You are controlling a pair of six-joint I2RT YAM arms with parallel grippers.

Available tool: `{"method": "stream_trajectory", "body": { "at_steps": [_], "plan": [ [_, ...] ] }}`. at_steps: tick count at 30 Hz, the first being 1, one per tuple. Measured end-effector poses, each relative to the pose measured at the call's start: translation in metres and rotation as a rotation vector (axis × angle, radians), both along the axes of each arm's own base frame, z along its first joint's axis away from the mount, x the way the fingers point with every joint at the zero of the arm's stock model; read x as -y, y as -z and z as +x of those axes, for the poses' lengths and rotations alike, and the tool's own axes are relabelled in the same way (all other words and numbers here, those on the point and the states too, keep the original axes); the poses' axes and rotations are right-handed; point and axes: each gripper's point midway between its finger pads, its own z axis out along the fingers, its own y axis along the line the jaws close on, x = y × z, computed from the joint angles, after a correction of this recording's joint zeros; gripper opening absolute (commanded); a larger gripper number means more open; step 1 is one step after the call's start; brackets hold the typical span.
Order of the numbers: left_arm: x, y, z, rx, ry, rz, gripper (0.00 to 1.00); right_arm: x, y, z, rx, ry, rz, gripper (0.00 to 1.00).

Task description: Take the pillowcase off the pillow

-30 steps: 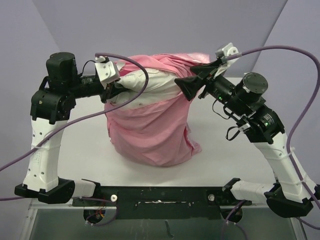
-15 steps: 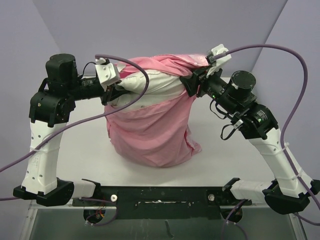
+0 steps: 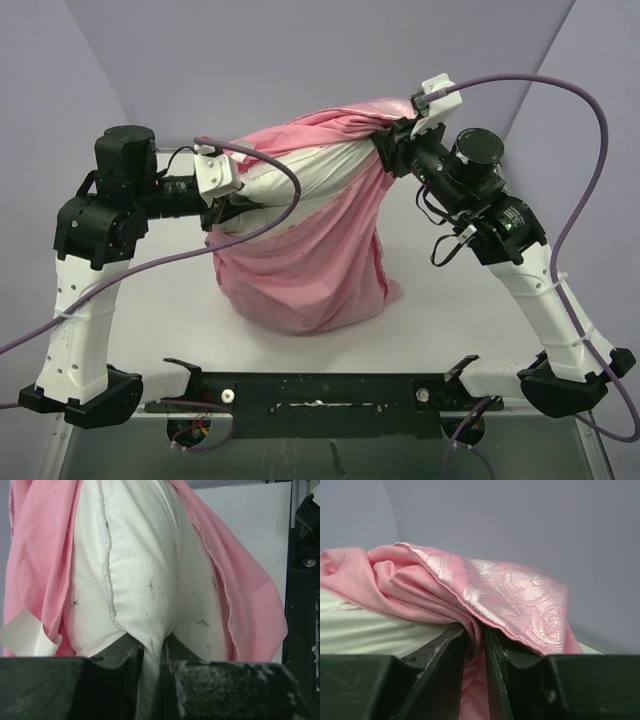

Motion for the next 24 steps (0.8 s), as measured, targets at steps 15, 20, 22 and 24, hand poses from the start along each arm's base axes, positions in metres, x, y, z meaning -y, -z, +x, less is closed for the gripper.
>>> {"method": "stream_trajectory", "body": {
  "at_steps": [15,20,22,24],
  "plan": [
    [0.010,0.032,-0.030,0.012,0.100,0.075,0.00,0.035,-0.020,0.021,0.008,0.091,0.098,0.16],
    [0.014,0.038,-0.037,0.015,0.136,0.098,0.00,0.059,-0.023,0.038,-0.012,0.149,0.147,0.14],
    [0.015,0.039,-0.039,0.018,0.145,0.103,0.00,0.065,-0.020,0.043,-0.033,0.157,0.166,0.13],
    [0.015,0.039,-0.040,0.029,0.153,0.108,0.00,0.066,-0.016,0.045,-0.053,0.151,0.182,0.13]
  ]
}}
